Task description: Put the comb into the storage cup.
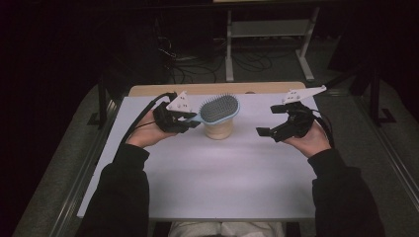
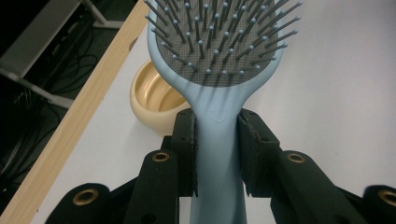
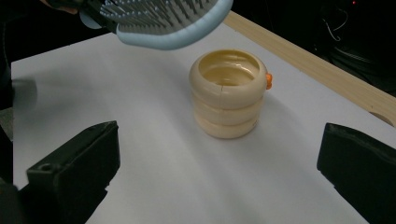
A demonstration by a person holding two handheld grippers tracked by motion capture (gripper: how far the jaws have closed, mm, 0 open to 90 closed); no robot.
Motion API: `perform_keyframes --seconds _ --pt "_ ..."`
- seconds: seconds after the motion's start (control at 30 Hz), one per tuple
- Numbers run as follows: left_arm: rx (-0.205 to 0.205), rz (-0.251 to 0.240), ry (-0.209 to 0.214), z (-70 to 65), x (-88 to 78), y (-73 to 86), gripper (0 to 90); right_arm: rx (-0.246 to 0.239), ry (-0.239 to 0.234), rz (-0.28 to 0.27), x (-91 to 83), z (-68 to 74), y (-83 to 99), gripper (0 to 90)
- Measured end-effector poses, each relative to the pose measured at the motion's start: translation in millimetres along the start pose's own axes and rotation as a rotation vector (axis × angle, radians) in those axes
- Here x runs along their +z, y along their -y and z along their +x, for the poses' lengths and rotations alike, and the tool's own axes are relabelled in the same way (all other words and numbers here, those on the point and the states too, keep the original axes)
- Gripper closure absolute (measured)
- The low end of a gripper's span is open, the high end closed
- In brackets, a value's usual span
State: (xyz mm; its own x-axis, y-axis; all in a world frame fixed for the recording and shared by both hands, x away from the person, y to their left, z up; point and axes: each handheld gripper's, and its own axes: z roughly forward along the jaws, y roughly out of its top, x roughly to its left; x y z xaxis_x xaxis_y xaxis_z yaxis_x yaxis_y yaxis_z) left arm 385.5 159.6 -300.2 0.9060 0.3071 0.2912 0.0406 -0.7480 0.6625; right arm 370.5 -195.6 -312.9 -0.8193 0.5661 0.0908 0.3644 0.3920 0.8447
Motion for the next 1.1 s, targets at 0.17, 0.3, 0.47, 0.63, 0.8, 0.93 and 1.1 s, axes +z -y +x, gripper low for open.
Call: perform_keyframes --seconds 0.17,0.3,0.47,0.63,0.8,0.93,1.1 --pt "0.016 -0.005 -0.013 -1.6 4.8 -1.5 70.3 -0.002 -0.009 -0.011 6.1 -1.5 -6.9 0.0" --pt "0.028 -0.017 -0.026 -3.9 6.3 -3.2 70.3 -0.008 -0.008 -0.004 11.9 -0.9 -10.0 0.0" --pt "0.034 -0.026 -0.032 -5.5 9.8 -4.5 70.3 -0.005 -0.025 -0.009 17.5 0.2 -14.2 0.0" --pt "0.039 -0.016 -0.03 -10.6 18.2 -6.9 70.3 0.0 -0.034 -0.006 24.3 0.9 -18.1 0.0" --pt "0.054 -0.016 -0.028 -14.8 23.9 -8.9 70.3 0.013 -0.061 -0.007 33.2 2.2 -21.2 0.0" --pt "0.043 -0.023 -0.019 -16.6 26.6 -11.2 70.3 0.011 -0.071 0.003 40.1 2.7 -23.2 0.0" --pt "0.067 -0.033 -0.012 -22.7 32.3 -16.0 70.3 0.025 -0.084 0.007 46.6 0.5 -24.1 0.0"
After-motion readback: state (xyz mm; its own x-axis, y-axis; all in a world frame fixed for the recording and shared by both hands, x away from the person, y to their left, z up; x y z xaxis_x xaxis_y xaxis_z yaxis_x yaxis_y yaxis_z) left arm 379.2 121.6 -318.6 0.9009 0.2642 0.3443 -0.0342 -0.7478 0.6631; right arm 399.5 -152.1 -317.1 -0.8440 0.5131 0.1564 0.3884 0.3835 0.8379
